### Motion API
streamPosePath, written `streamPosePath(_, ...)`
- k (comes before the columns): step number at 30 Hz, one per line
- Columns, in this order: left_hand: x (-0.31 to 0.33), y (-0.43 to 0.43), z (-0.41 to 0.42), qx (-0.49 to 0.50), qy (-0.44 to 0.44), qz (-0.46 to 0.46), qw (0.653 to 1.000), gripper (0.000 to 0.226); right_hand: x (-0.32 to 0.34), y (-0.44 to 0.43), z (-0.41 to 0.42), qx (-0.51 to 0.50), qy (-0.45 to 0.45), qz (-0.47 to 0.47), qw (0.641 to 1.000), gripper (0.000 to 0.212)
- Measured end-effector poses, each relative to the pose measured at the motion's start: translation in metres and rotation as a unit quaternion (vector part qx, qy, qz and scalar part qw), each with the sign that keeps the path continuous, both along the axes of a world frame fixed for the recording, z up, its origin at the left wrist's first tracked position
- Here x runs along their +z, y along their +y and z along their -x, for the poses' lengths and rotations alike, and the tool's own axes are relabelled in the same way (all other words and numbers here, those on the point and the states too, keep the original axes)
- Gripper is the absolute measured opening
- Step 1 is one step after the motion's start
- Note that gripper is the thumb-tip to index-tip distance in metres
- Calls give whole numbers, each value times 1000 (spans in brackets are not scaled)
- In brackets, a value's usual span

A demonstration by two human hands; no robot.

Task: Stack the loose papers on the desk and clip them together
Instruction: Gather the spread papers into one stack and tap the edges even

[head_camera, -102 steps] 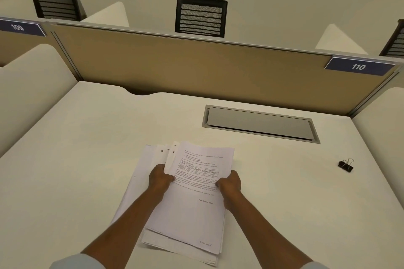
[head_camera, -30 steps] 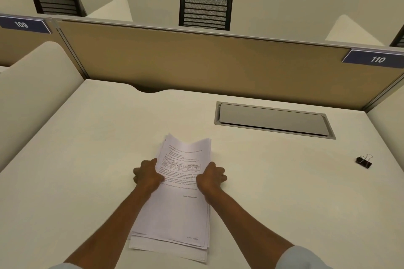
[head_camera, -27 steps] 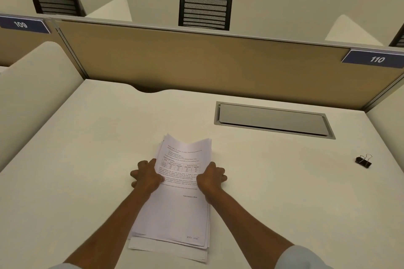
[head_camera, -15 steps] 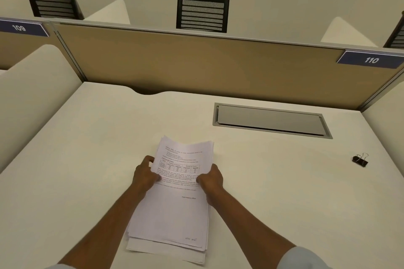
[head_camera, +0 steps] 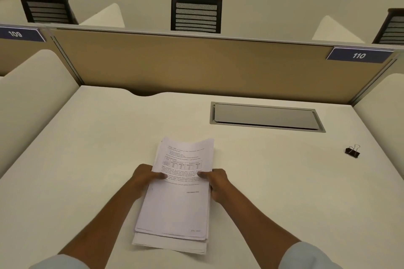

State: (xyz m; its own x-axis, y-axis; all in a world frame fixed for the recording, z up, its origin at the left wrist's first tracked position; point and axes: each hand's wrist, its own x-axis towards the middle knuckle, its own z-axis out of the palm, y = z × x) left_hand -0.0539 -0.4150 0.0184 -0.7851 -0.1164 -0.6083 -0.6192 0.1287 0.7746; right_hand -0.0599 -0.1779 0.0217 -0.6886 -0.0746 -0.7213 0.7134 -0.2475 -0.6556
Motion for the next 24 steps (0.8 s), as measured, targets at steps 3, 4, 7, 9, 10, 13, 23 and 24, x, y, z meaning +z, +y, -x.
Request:
streamPosePath(3, 2, 4, -1, -54, 11, -26, 998, 51, 1, 0, -1, 23, 19, -23, 999, 36)
streamPosePath(4, 3, 6, -3, -50, 22, -29, 998, 51, 0, 0, -2, 30, 28, -37, 998, 39)
streamPosePath(7, 8, 18, -9, -27, 56, -56, 997, 50, 3, 4, -9, 38, 68, -81, 994, 40)
streamPosePath(9, 14, 28, -11, -14, 73, -80, 994, 49, 10, 12, -14, 41, 100, -96, 989, 38)
streamPosePath(10, 18, 32, -11, -9, 81, -89, 993, 49, 14, 17, -16, 41, 118, -96, 987, 38)
streamPosePath(13, 35, 51, -7, -13, 118, -123, 985, 52, 31, 42, -19, 22, 185, -104, 977, 34)
streamPosePath(23, 95, 169, 18, -41, 243, -153, 957, 55, 101, 162, -11, -55, 356, -156, 920, 26)
streamPosePath(24, 99, 179, 19, -38, 253, -155, 954, 53, 104, 171, -8, -56, 367, -162, 914, 25)
